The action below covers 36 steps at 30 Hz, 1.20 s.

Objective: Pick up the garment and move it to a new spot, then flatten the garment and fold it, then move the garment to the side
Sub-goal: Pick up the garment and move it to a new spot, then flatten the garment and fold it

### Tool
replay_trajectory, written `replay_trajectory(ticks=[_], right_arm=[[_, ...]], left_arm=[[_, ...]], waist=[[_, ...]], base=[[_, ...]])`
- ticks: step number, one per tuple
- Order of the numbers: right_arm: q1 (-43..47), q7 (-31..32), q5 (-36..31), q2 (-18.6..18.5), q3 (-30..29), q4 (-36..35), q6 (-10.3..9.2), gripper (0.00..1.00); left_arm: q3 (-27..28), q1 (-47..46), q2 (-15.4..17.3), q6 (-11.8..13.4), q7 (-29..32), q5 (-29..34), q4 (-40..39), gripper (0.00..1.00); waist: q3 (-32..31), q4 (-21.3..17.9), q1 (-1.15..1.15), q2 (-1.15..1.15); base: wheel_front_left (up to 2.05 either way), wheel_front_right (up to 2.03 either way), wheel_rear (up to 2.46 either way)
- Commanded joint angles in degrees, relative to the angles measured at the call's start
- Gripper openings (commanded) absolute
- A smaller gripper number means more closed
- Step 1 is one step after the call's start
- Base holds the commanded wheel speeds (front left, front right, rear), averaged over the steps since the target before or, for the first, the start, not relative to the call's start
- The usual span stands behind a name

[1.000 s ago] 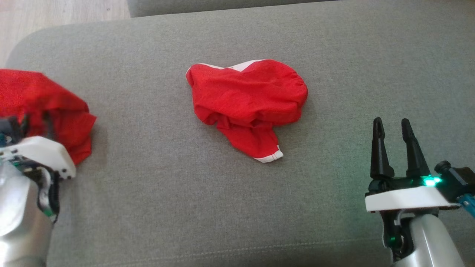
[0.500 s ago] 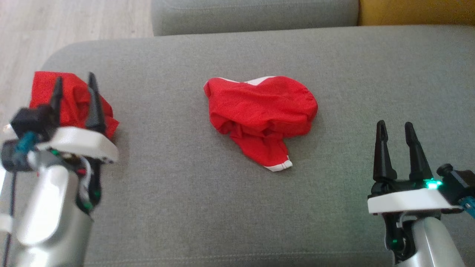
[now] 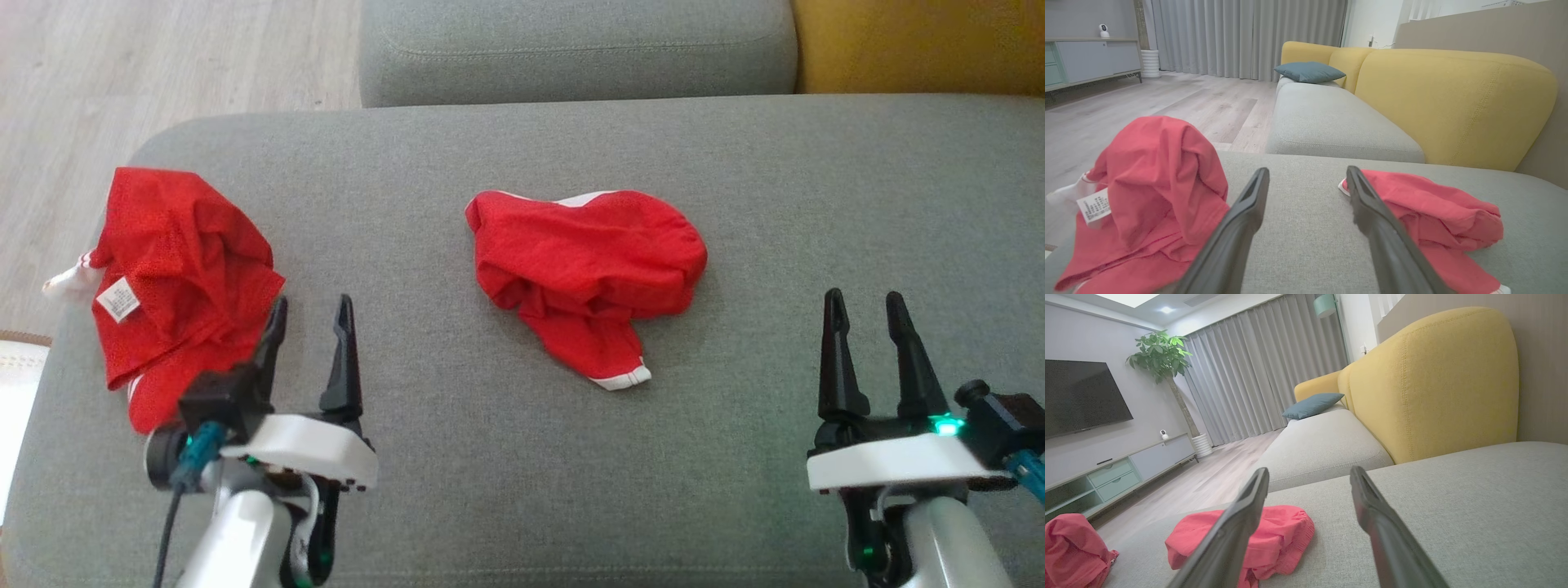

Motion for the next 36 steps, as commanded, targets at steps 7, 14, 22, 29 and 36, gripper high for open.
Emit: replay_trajectory(ticks=[7,14,22,29,36], right_arm=[[-1.0,-0.6,-0.7,-0.4,1.4,-1.7,0.44,1.0],[-1.0,-0.6,-0.8,-0.4,1.1,-1.9,0.44,1.0],[-1.8,-0.4,-3.3,-0.4,4.2,-1.0,0.44,1.0],[-5.3,6.6,-8.4,-0.4,12.7,4.5,0.44,1.0],[-8.9,11.3,-8.5,-0.4,12.4,13.8,0.44,1.0]], left_arm=[[2.2,-1.1,-1.1,-0.1,-0.7,2.3,-2.1,1.0],[3.0,-1.0,-1.9,-1.0,-0.7,3.6,-1.9,1.0],[3.3,-1.5,-2.7,-2.1,-0.7,4.7,-1.5,1.0],[3.5,-2.6,-3.5,-3.1,-0.7,5.1,-0.6,1.0],[3.7,-3.5,-4.3,-3.6,-0.7,5.3,0.0,1.0]], waist=[[0.0,-0.2,0.0,0.0],[0.1,-0.1,0.0,0.0],[2.1,1.8,0.0,0.0],[4.5,4.6,0.0,0.0],[5.8,7.5,0.0,0.0]], base=[[0.0,0.0,0.0],[0.0,0.0,0.0],[0.0,0.0,0.0],[0.0,0.0,0.0],[0.0,0.0,0.0]])
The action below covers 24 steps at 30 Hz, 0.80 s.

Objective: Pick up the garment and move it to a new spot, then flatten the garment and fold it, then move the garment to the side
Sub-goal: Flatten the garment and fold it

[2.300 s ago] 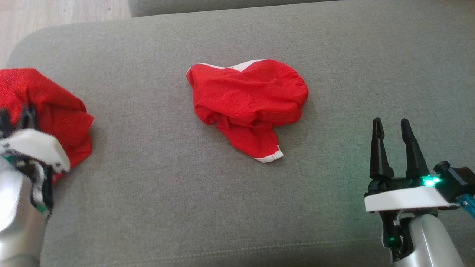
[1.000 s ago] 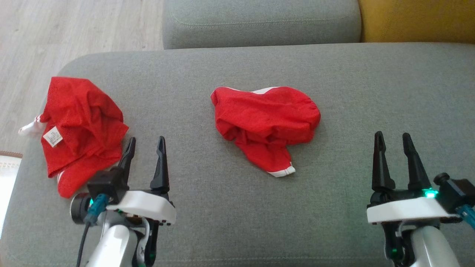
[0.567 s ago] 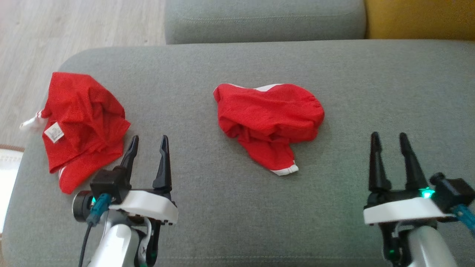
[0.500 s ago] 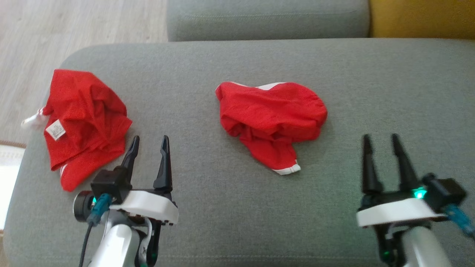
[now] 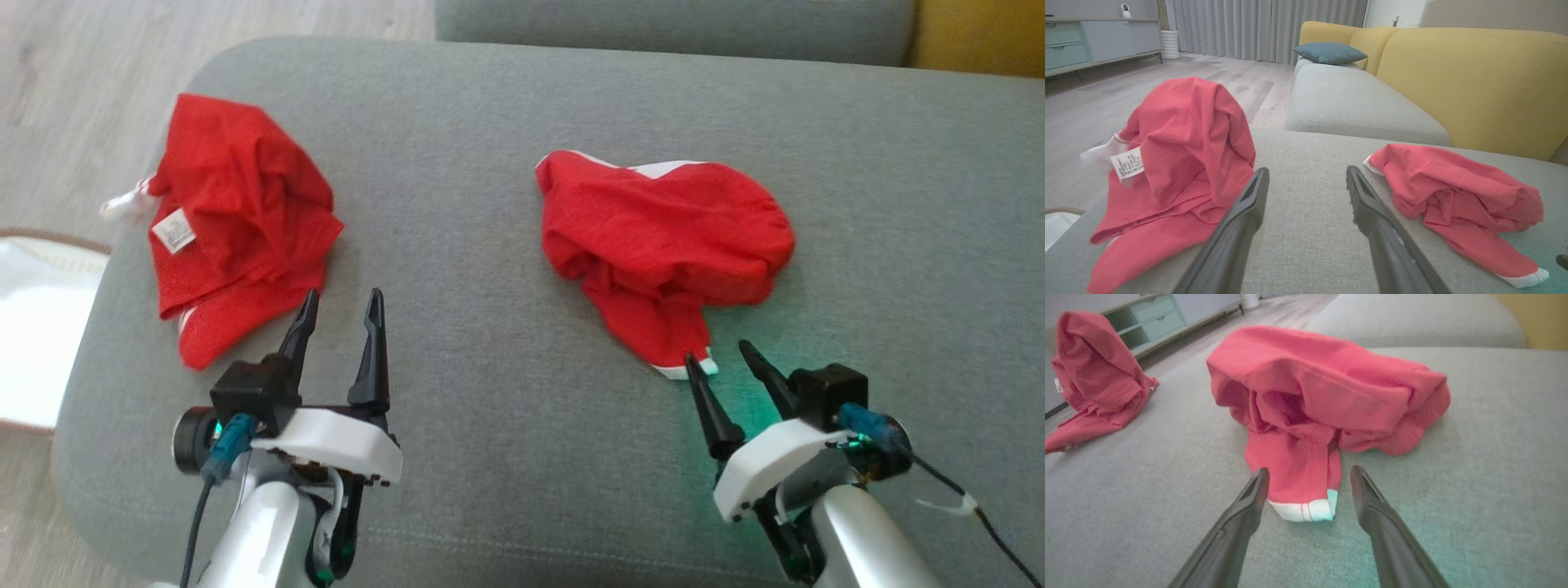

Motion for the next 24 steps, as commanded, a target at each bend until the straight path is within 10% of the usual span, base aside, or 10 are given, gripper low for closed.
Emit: replay_trajectory(ticks=[1,13,15,24], right_arm=[[-2.8,0.6,0.5,-0.3,0.4,0.2,0.43,1.0],[-7.2,3.5,5.9,-0.3,1.3,10.1,0.43,1.0],[-7.6,4.4,7.2,-0.3,2.2,11.2,0.43,0.0],[-10.1,1.5,8.6,-0.3,1.2,12.1,0.43,0.0]], left_arm=[[2.3,-2.8,0.0,-0.1,-0.7,0.4,-1.5,1.0],[4.0,-3.7,-0.7,-0.5,-0.7,0.6,-1.6,1.0],[4.5,-4.0,-0.7,-0.6,-0.7,0.7,-1.5,1.0],[6.4,-3.9,-0.8,-0.8,-0.7,1.3,-1.3,1.0]], waist=[[0.6,1.0,0.0,0.0],[3.2,2.8,0.0,0.0],[3.3,2.9,0.0,0.0],[2.1,2.4,0.0,0.0]], base=[[0.0,0.0,0.0],[0.0,0.0,0.0],[0.0,0.0,0.0],[0.0,0.0,0.0]])
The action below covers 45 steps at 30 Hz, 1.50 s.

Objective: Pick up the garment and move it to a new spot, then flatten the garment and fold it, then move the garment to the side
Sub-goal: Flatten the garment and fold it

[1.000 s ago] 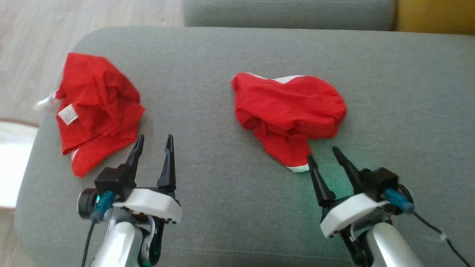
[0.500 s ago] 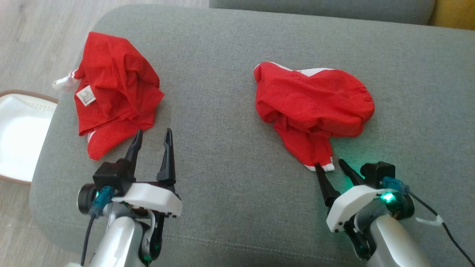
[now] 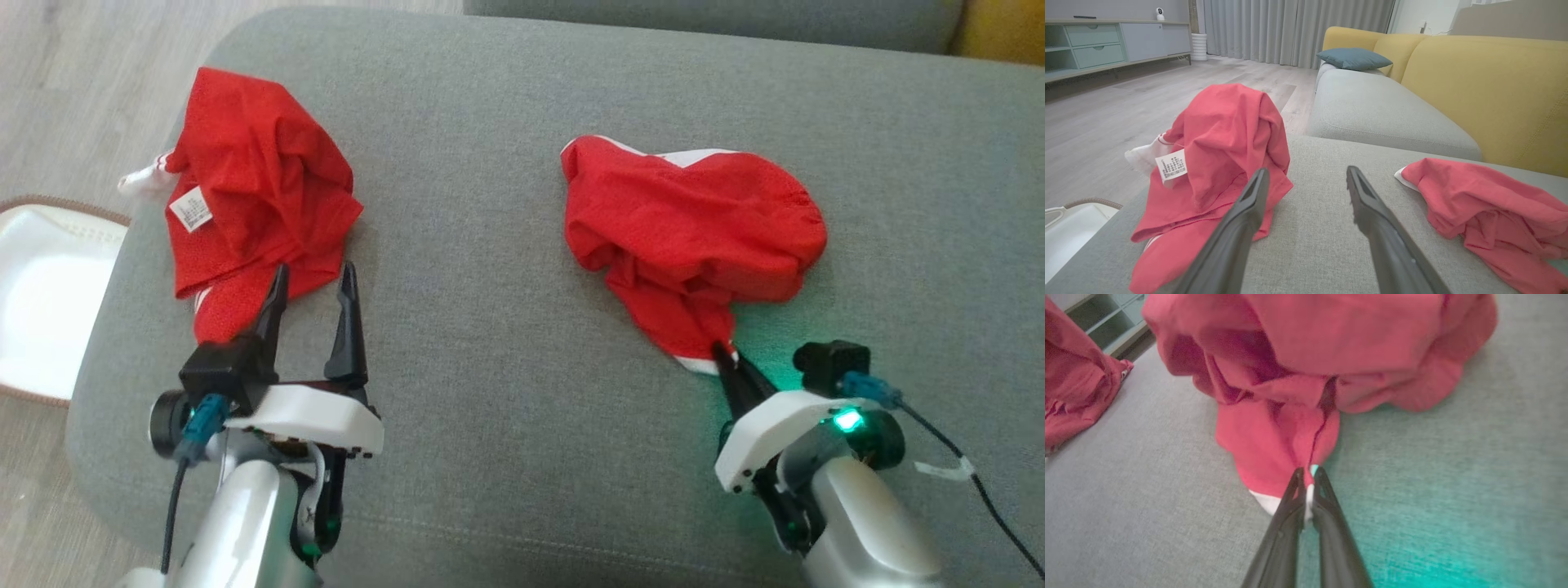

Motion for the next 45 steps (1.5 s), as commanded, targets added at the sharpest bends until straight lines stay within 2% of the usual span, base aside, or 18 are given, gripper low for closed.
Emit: replay_trajectory(ticks=[1,8,11,14,18,21,22,27,30,34,37,41,45], right_arm=[[-3.0,-1.9,0.3,0.0,0.3,-2.0,0.43,0.0],[-9.7,-4.7,-4.5,0.0,-8.2,-8.3,0.43,0.0],[-12.9,-4.0,-8.5,0.0,-12.9,-13.0,0.43,0.0],[-15.3,-1.2,-10.4,0.0,-14.6,-17.2,0.43,0.0],[-18.0,3.5,-8.8,0.0,-10.4,-20.6,0.43,0.0],[-20.5,4.4,-5.8,0.0,-4.1,-22.1,0.43,0.0],[-20.5,4.4,-5.8,0.0,-4.1,-22.1,0.43,0.0],[-27.7,1.2,3.0,0.0,4.8,-23.3,0.43,0.0],[-33.2,-2.2,5.7,0.0,6.3,-22.1,0.43,0.0],[-37.3,-4.0,5.3,0.0,3.2,-16.6,0.43,0.0],[-36.5,-3.8,4.7,0.0,-1.6,-12.8,0.43,0.0],[-31.3,-2.1,2.5,-0.8,-9.0,-9.7,0.43,0.0],[-22.6,0.5,-0.5,-4.0,-13.9,-8.9,0.43,0.0]], left_arm=[[2.5,-1.9,0.3,-0.2,-0.7,0.7,-1.6,1.0],[2.7,-0.9,0.0,-0.5,-0.7,0.7,-1.7,1.0],[2.8,-0.5,-0.1,-0.5,-0.7,0.6,-1.7,1.0],[2.8,0.0,-0.2,-0.5,-0.7,0.4,-1.7,1.0],[2.7,0.5,-0.3,-0.4,-0.7,0.1,-1.6,1.0],[2.6,0.9,-0.3,-0.3,-0.7,-0.1,-1.6,1.0],[2.6,0.9,-0.3,-0.3,-0.7,-0.1,-1.6,1.0],[2.4,1.5,-0.4,-0.1,-0.7,-0.3,-1.6,1.0],[2.4,1.9,-0.4,-0.1,-0.7,-0.3,-1.7,1.0],[2.8,2.3,-0.4,0.0,-0.7,-0.2,-2.1,1.0],[3.0,2.5,-0.4,0.0,-0.7,0.0,-2.4,1.0],[3.0,2.4,-0.5,-0.1,-0.7,0.1,-2.5,1.0],[2.9,1.8,-0.5,-0.3,-0.7,0.3,-2.6,1.0]], waist=[[-0.6,-0.4,0.0,0.0],[-3.1,-1.5,0.0,0.0],[-4.2,-1.6,0.0,0.0],[-5.2,-1.4,0.0,0.0],[-6.4,-1.2,0.0,0.0],[-7.1,-1.1,0.0,0.0],[-7.1,-1.1,0.0,0.0],[-8.1,-1.1,0.0,0.0],[-8.4,-1.1,0.0,0.0],[-8.3,-1.7,0.0,0.0],[-7.7,-2.6,0.0,0.0],[-6.4,-4.1,0.0,0.0],[-4.8,-5.7,0.0,0.0]], base=[[0.0,0.0,0.0],[0.0,0.0,0.0],[0.0,0.0,0.0],[0.0,0.0,0.0],[0.0,0.0,0.0],[0.0,0.0,0.0],[0.0,0.0,0.0],[0.0,0.0,0.0],[0.0,0.0,0.0],[0.0,0.0,0.0],[0.0,0.0,0.0],[0.0,0.0,0.0],[0.0,0.0,0.0]])
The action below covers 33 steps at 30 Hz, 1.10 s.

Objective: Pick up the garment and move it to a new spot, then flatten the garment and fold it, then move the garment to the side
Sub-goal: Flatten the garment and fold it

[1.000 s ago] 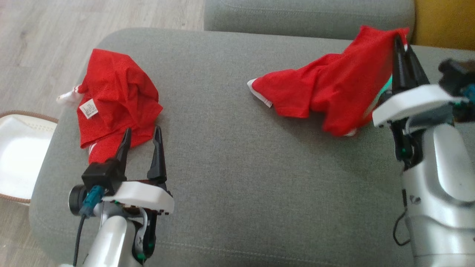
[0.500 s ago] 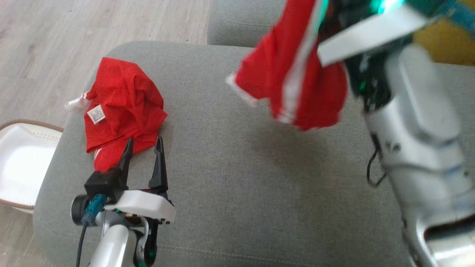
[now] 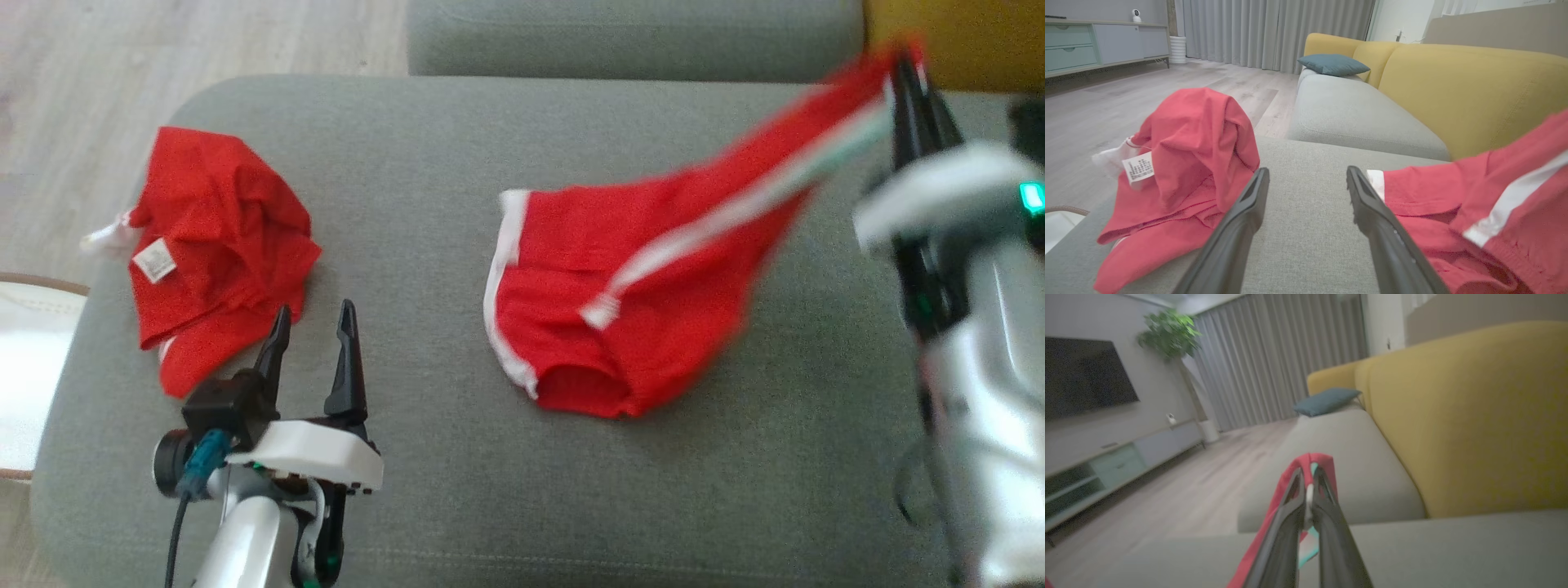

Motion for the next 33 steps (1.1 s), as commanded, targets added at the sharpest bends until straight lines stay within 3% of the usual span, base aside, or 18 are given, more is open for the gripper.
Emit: replay_trajectory(ticks=[1,5,9,10,11,16,23,33], right_arm=[[2.4,0.7,-2.5,-1.7,-0.9,-1.7,0.43,0.0],[9.7,1.3,-7.5,-5.0,-6.4,-1.7,0.43,0.0],[14.2,2.6,-10.3,-4.8,-11.4,-1.7,0.43,0.0],[14.9,2.5,-11.2,-4.5,-12.2,-2.1,0.43,0.89],[15.7,3.0,-11.8,-3.4,-13.0,-2.8,0.43,1.0],[16.8,0.5,-12.6,-0.9,-11.9,-7.9,0.43,1.0],[21.2,-3.6,-10.9,1.6,-4.4,-18.0,0.43,1.0],[31.0,-2.6,-9.4,3.4,5.5,-24.6,0.43,1.0]], left_arm=[[1.7,-2.8,0.1,0.1,-0.7,0.3,-2.2,1.0],[1.7,-3.8,0.1,0.0,-0.7,0.8,-2.2,1.0],[1.7,-4.3,0.1,-0.3,-0.7,1.0,-2.0,1.0],[1.8,-4.3,0.1,-0.3,-0.7,1.0,-1.9,1.0],[1.8,-4.4,0.1,-0.4,-0.7,1.0,-1.7,1.0],[1.7,-4.0,0.1,-0.5,-0.7,0.9,-1.3,1.0],[1.7,-3.4,0.1,-0.2,-0.7,0.6,-2.0,1.0],[0.4,-2.8,0.1,0.1,-0.7,-0.1,-2.7,1.0]], waist=[[1.5,-1.4,0.0,0.0],[2.7,-2.7,0.0,0.0],[3.0,-3.7,0.0,0.0],[3.0,-4.0,0.0,0.0],[2.7,-4.3,0.0,0.0],[1.1,-4.8,0.0,0.0],[-1.0,-4.4,0.0,0.0],[-1.2,-1.9,0.0,0.0]], base=[[0.0,0.0,0.0],[0.0,0.0,0.0],[0.0,0.0,0.0],[0.0,0.0,0.0],[0.0,0.0,0.0],[0.0,0.0,0.0],[0.0,0.0,0.0],[0.0,0.0,0.0]])
